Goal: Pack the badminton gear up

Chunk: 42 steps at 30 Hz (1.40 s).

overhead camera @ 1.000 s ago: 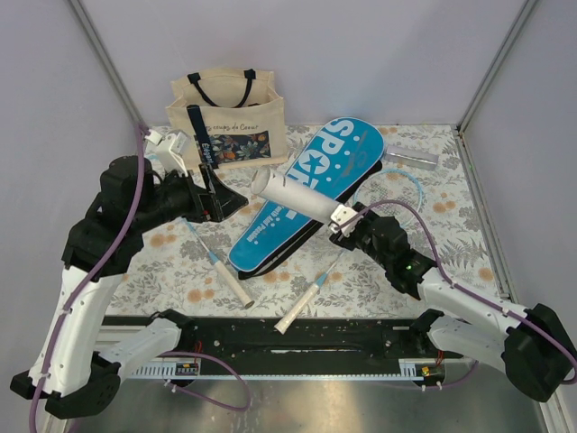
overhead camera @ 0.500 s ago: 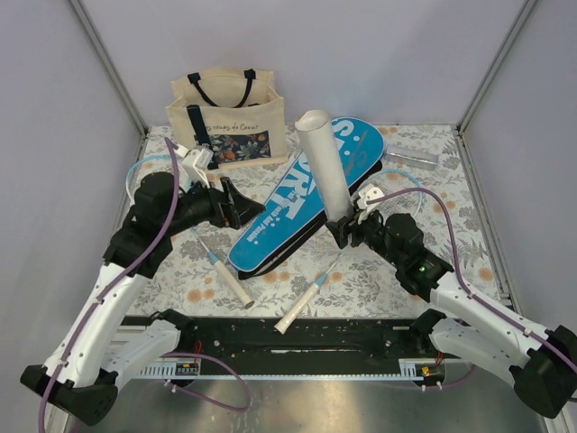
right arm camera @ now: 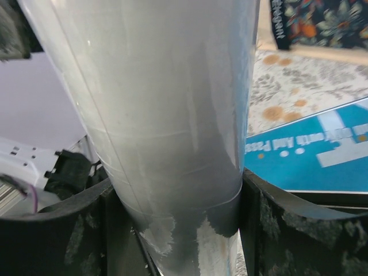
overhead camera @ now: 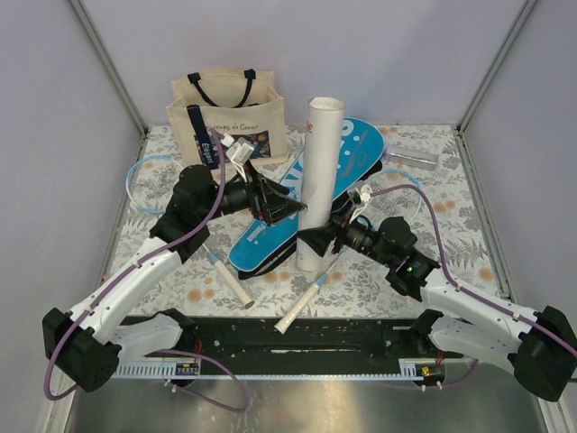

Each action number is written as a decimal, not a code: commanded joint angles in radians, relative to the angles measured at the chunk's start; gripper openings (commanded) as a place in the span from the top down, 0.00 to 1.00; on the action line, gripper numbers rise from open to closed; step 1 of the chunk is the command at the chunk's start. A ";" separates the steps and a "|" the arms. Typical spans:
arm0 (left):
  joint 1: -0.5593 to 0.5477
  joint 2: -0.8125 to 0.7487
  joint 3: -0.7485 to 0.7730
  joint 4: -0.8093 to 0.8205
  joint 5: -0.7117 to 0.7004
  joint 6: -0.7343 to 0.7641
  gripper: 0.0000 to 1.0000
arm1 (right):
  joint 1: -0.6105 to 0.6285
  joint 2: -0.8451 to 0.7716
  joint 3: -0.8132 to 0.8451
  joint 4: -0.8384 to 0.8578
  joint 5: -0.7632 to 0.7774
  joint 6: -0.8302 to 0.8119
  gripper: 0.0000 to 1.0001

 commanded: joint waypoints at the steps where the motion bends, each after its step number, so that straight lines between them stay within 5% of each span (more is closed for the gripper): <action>1: -0.038 0.015 0.076 0.131 -0.008 0.057 0.01 | 0.064 0.024 0.064 0.088 0.010 0.049 0.71; 17: -0.111 0.049 0.026 0.074 -0.241 0.121 0.12 | 0.156 0.142 0.125 0.066 0.188 0.105 0.67; 27: -0.120 0.074 0.013 0.079 -0.243 0.120 0.35 | 0.166 0.161 0.130 0.027 0.229 0.112 0.62; 30: -0.120 0.081 0.012 0.086 -0.223 0.109 0.34 | 0.166 0.161 0.125 0.020 0.249 0.098 0.63; 33: -0.120 0.095 0.023 0.077 -0.211 0.101 0.21 | 0.166 0.159 0.124 0.030 0.242 0.098 0.64; 36: -0.120 0.106 0.026 0.077 -0.209 0.094 0.18 | 0.166 0.164 0.130 0.031 0.237 0.095 0.64; 42: -0.120 0.103 0.033 0.077 -0.201 0.092 0.32 | 0.167 0.162 0.130 0.026 0.237 0.095 0.64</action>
